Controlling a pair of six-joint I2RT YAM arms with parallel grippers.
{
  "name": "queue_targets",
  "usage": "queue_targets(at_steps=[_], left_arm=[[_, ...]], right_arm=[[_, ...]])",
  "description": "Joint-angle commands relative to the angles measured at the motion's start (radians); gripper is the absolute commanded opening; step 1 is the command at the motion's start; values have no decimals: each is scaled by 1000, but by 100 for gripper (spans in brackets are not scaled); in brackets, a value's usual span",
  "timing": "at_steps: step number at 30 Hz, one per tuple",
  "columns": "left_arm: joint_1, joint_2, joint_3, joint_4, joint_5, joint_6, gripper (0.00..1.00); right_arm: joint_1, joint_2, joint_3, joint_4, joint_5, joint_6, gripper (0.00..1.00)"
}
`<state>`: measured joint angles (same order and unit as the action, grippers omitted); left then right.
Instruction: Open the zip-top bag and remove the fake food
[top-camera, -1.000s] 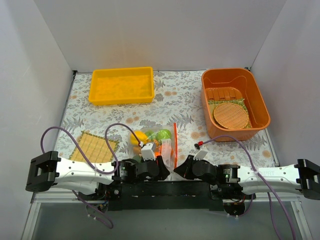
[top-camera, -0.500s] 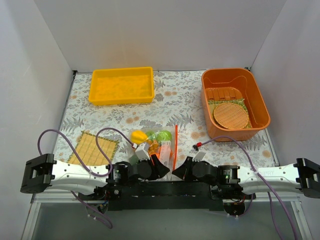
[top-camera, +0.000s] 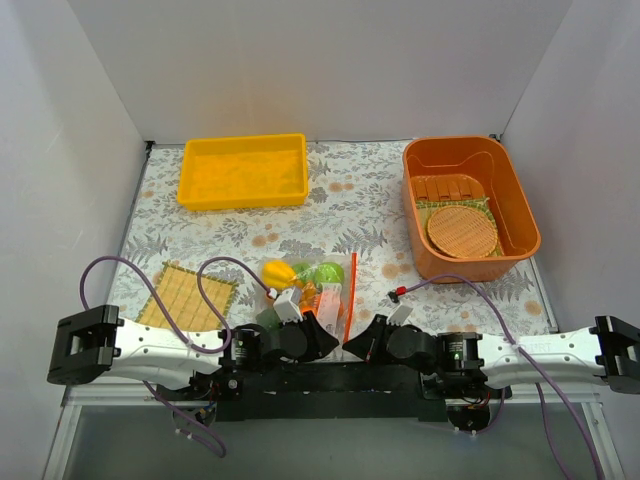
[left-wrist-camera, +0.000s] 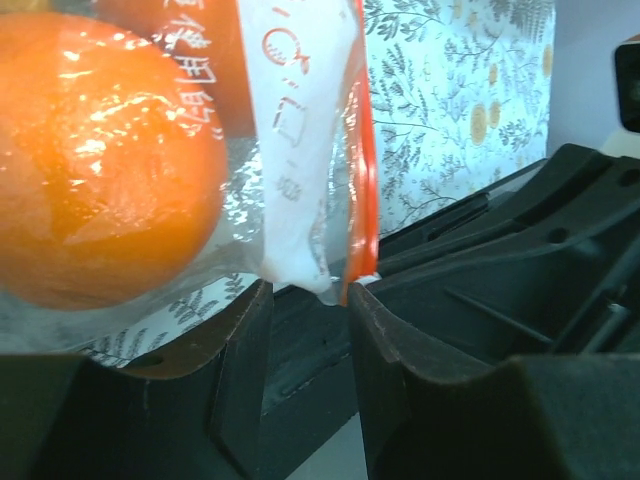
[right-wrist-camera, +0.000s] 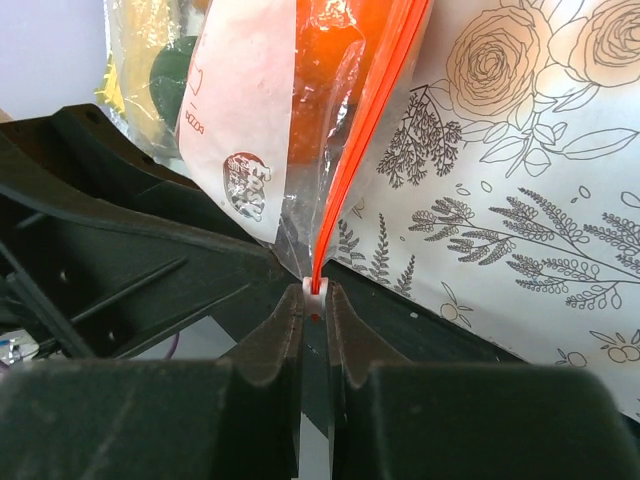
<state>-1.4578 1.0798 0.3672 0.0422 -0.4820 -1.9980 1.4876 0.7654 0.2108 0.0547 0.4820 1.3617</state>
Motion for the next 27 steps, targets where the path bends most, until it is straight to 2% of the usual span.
queue_targets(at_steps=[1,14,19,23,24,27], left_arm=[[-3,22,16,-36,-18,-430,35],[33,55,15,73,-29,-343,38],[40,103,21,113,-4,-334,34],[39,150,39,104,20,-349,22],[39,155,41,101,22,-351,15],[37,164,50,99,23,-340,3]], right_arm=[[8,-25,-14,14,56,33,1],[8,2,7,8,50,28,1],[8,3,6,11,53,28,1],[10,-3,1,7,56,34,1],[10,-3,-2,-1,59,39,1],[8,-15,-14,-4,67,45,1]])
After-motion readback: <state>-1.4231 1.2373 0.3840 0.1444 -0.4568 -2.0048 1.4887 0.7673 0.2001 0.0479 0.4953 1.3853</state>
